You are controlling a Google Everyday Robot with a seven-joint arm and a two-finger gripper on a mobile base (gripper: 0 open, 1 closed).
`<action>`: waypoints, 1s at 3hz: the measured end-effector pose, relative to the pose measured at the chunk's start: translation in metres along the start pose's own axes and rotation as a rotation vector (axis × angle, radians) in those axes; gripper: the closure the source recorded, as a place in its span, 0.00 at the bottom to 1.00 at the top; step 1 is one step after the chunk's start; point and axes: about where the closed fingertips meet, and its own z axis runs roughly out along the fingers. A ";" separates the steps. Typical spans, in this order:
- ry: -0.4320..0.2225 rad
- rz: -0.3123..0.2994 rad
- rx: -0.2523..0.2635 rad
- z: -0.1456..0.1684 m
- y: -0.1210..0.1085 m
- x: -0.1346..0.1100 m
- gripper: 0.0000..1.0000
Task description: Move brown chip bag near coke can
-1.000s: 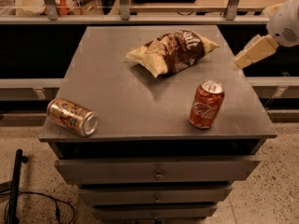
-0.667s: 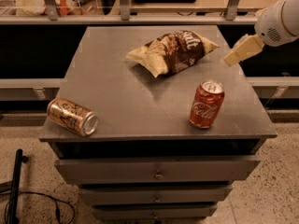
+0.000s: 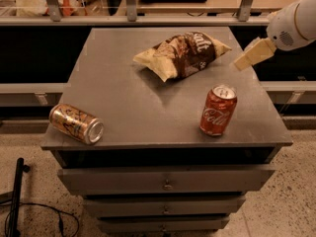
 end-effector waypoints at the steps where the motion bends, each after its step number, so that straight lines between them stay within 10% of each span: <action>1: -0.028 0.026 -0.003 0.022 -0.001 0.007 0.00; 3: -0.095 0.024 0.052 0.085 -0.032 0.001 0.00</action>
Offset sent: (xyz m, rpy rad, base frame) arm 0.0814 -0.0092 -0.0603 0.0578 -0.0912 -0.0491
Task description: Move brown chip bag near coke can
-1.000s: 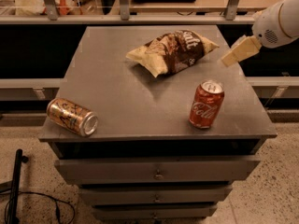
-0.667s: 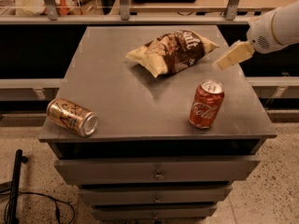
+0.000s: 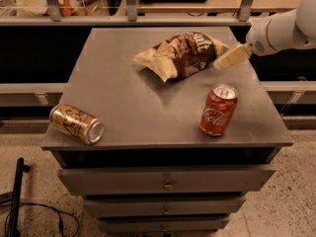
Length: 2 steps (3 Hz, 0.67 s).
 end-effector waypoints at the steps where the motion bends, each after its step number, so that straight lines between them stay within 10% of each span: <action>1: -0.052 -0.007 -0.031 0.032 -0.005 -0.018 0.00; 2: -0.073 -0.018 -0.102 0.062 -0.006 -0.030 0.00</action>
Offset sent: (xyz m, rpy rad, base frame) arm 0.0839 0.0495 -0.0148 0.0829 0.0470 0.1947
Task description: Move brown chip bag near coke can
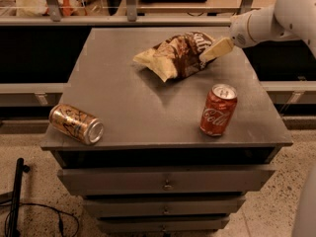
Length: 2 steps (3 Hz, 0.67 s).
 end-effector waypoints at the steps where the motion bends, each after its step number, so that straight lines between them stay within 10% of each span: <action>1: 0.014 -0.002 -0.079 0.016 0.007 0.006 0.00; 2: 0.041 0.010 -0.189 0.026 0.029 0.019 0.18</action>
Offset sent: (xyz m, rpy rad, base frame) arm -0.0215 0.0212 -0.0576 0.0283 0.2563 0.2088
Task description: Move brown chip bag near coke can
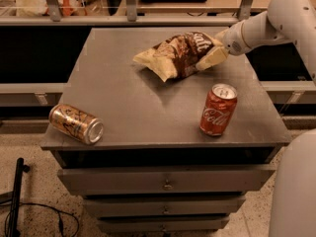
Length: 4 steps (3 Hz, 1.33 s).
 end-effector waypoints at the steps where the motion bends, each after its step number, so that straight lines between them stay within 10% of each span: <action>1: 0.024 -0.006 -0.064 0.007 0.010 0.005 0.40; 4: 0.138 -0.047 -0.041 -0.023 -0.002 -0.011 1.00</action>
Offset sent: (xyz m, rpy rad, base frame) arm -0.0113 -0.0040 0.0034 -0.0899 0.0772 0.0657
